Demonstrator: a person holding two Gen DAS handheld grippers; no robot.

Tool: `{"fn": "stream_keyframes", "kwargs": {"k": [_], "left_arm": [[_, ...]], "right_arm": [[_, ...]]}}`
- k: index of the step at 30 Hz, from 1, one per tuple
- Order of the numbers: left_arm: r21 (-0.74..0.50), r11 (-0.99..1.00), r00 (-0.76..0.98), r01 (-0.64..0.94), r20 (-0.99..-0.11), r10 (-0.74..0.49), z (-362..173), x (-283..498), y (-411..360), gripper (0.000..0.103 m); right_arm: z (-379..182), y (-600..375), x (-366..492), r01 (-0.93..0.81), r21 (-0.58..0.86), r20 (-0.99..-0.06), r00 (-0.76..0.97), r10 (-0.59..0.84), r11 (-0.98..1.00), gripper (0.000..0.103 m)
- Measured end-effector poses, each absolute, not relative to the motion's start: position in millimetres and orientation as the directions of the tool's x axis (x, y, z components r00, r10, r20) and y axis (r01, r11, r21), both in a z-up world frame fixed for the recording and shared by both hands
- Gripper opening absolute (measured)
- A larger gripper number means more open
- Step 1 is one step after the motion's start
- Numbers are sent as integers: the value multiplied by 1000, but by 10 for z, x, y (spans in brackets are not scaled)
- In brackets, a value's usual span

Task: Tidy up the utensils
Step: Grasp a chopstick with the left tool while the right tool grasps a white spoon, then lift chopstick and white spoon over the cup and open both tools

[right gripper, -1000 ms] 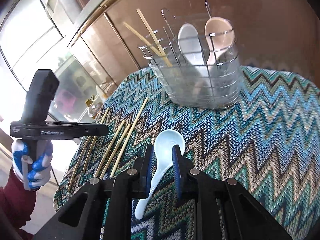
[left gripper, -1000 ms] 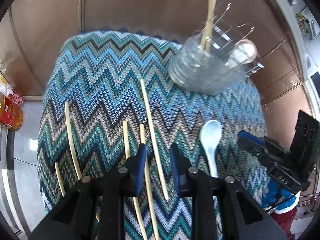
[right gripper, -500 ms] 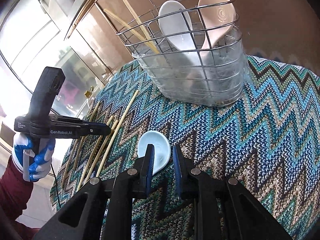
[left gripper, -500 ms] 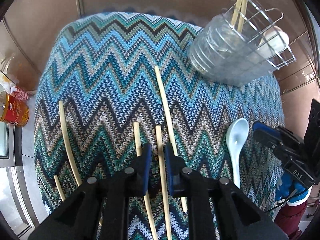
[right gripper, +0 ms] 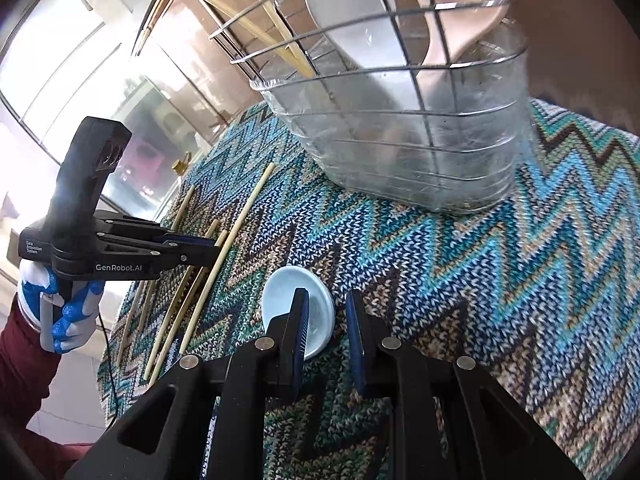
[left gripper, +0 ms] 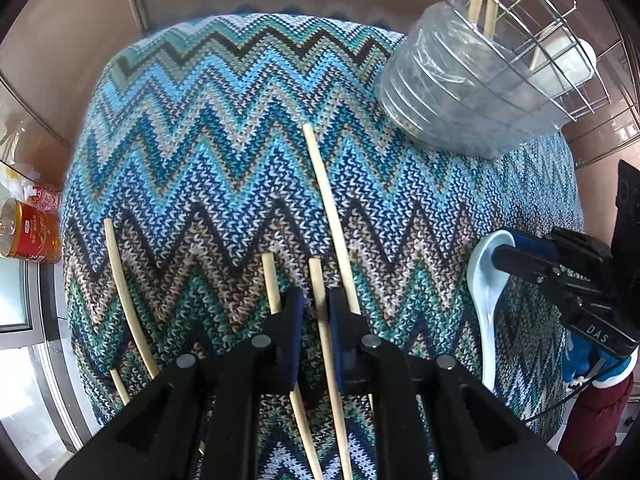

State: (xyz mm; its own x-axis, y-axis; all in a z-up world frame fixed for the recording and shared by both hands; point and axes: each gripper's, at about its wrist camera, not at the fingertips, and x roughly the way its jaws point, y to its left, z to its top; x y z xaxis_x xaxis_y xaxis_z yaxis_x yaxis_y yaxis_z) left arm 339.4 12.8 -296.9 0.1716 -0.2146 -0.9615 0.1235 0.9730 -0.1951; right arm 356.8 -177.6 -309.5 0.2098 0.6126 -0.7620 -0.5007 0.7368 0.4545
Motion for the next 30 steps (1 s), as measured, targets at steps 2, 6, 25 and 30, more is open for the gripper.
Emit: {"fn": "stream_keyframes", "kwargs": {"k": [2,6,25,30], "left_arm": [[-190,974,173,123,-962,-210,-2965,3428,114,8],[-189,976,186,107,-961,-206,-2956,3436,80,5],[-276,956,473,99,-832,-289,-1880,2602,381,5],[-284,949,608,133,-733,-305,-1270,2369,401,5]], "right_arm": [[-3116,-1752,3579,-517,461,-757,195,624,721,8],[-3100,-1732,3516,-537,442,-758,205,620,718,7],[-1889,-2016,2653,-518,238,-679,516,523,821,6],[-1444,-2130,2478,-466,181,-612,636,470,866,6]]}}
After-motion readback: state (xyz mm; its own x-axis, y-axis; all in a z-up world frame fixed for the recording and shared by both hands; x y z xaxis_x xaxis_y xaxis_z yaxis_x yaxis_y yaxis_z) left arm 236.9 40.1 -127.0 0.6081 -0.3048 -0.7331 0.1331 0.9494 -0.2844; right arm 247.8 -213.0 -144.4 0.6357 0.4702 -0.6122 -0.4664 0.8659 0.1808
